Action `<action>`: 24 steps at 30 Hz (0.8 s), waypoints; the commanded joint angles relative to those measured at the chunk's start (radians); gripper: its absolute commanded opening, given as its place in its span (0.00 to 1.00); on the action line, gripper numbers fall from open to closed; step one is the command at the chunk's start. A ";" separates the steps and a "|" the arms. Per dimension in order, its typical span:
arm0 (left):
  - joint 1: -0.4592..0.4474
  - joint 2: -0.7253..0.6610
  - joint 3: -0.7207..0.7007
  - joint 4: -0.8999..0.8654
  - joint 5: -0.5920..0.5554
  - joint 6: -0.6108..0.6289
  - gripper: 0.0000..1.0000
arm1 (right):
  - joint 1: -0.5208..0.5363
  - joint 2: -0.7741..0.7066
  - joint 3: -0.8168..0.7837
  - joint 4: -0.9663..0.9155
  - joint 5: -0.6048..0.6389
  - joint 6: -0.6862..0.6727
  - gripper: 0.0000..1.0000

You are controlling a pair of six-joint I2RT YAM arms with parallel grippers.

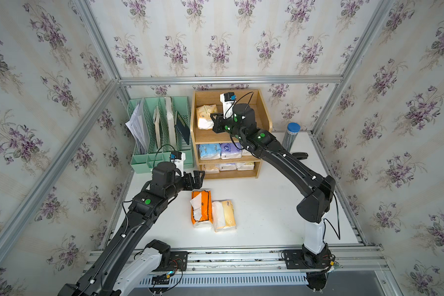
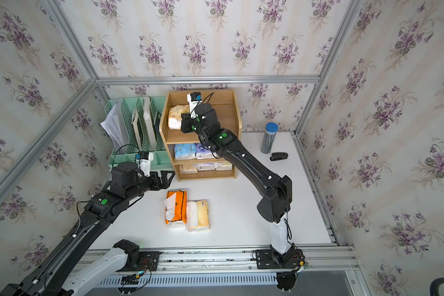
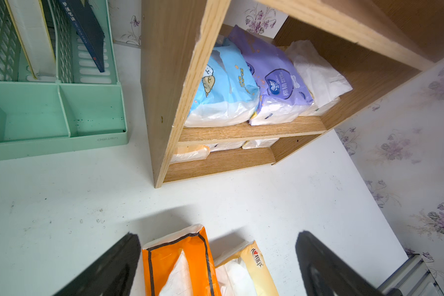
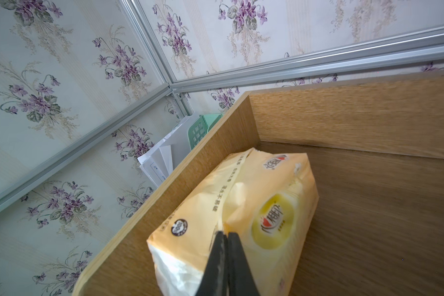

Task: Remove the tissue boxes from the shelf
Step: Pick up a box of tissues from the shelf, then place the box of tissues at the center of the board.

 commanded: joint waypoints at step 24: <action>-0.267 -0.124 -0.057 0.074 -0.068 -0.138 0.99 | 0.008 -0.991 -1.242 0.241 -0.135 0.074 0.00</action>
